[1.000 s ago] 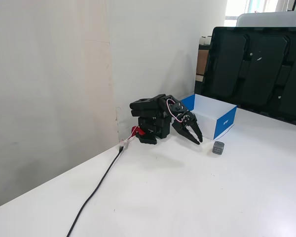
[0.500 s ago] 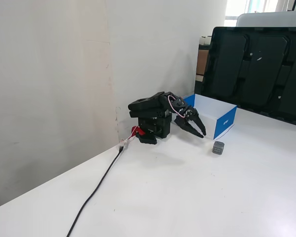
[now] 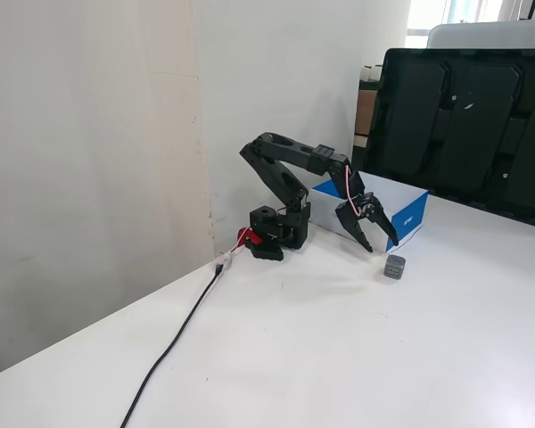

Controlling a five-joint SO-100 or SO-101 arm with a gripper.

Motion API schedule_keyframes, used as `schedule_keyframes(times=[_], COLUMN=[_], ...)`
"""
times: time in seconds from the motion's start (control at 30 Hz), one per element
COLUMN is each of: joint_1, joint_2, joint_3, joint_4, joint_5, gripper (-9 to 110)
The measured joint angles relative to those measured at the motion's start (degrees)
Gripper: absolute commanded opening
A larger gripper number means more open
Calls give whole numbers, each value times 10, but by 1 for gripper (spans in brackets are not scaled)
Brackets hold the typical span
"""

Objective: Pick the gray block and keep it in the box.

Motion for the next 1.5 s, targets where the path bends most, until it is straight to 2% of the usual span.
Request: schedule_keyframes(times=[0.17,0.3,0.33,0.4,0.43,0.63,0.83,0.93,1.03,1.17,1.2,1.23,1.27,1.43,1.5], joint_1=[-33,-41,-41,-41,-41,-38,-35,-97,-210,-379,-417,-452,-480,-460,-442], joint_2=[-222,-331,-351,-372,-374,-374,-193,-69,39,115,123,132,142,192,178], joint_3=[-120,-193,-205,-224,-229,-252,-319,-350,-352,-323,-300,-272,-244,-140,-134], joint_4=[-1,-1,-1,4,4,40,193,266,308,313,310,301,285,191,171], joint_5=[7,11,11,11,10,17,28,30,30,30,30,30,31,31,31], gripper=[27,24,21,4,0,0,0,0,0,0,6,20,27,27,21])
